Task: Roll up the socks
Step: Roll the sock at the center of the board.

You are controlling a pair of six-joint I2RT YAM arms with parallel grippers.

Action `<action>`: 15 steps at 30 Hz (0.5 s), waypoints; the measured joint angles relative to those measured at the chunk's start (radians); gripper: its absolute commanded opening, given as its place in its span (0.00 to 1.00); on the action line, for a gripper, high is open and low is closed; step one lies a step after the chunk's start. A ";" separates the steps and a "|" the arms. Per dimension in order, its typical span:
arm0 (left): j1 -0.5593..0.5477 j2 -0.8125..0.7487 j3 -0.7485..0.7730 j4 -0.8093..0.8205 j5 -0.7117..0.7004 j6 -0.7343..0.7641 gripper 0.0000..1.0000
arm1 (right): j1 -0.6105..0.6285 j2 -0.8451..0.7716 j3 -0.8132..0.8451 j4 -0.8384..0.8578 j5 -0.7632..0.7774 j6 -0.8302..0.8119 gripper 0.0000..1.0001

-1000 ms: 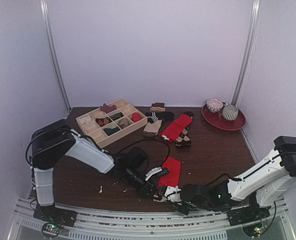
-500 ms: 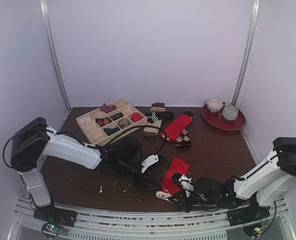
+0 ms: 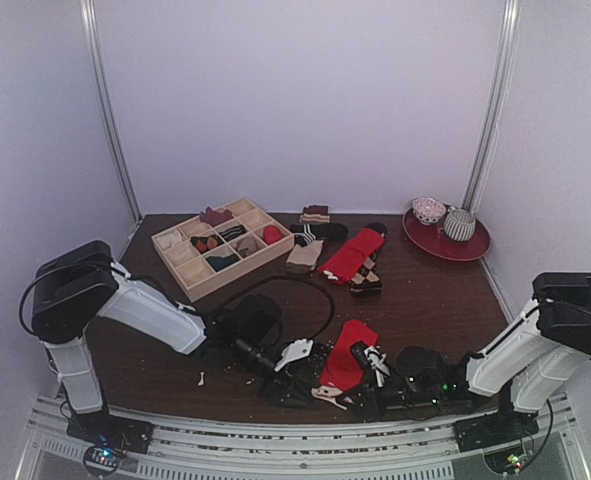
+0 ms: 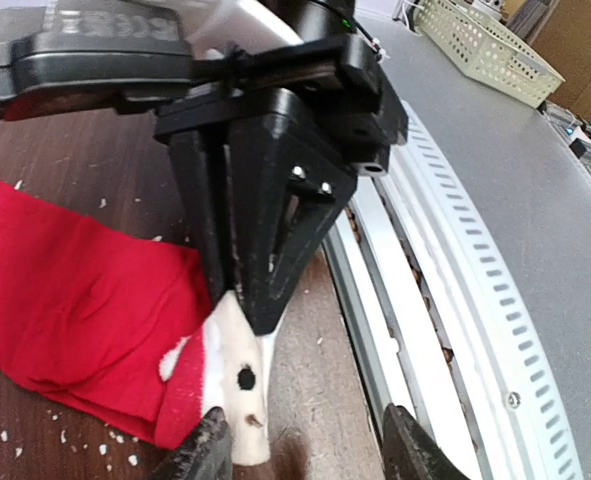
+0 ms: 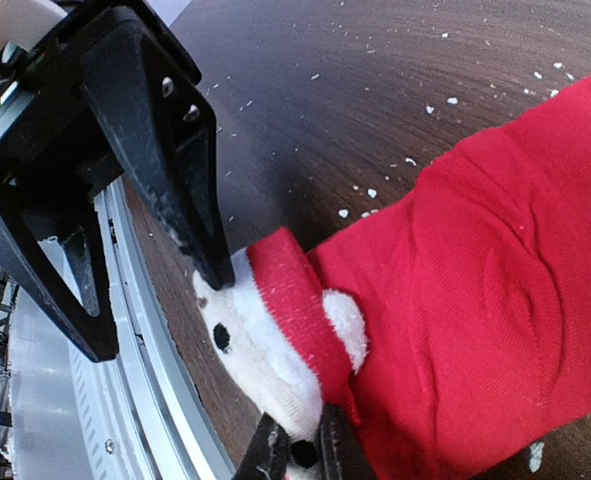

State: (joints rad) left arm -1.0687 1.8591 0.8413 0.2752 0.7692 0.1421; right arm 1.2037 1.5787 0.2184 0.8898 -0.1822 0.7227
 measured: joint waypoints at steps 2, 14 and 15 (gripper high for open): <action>-0.002 0.022 0.013 -0.008 0.011 0.011 0.47 | -0.009 0.003 0.001 0.001 -0.020 0.007 0.10; -0.002 0.099 0.054 -0.011 0.004 0.022 0.36 | -0.020 0.028 0.008 0.025 -0.095 0.018 0.10; -0.003 0.105 0.059 -0.013 -0.003 0.026 0.33 | -0.021 0.032 0.008 0.030 -0.103 0.023 0.10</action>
State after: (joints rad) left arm -1.0718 1.9636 0.9005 0.2623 0.7658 0.1680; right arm 1.1828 1.6104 0.2264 0.9199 -0.2848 0.7452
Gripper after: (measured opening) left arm 0.418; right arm 0.099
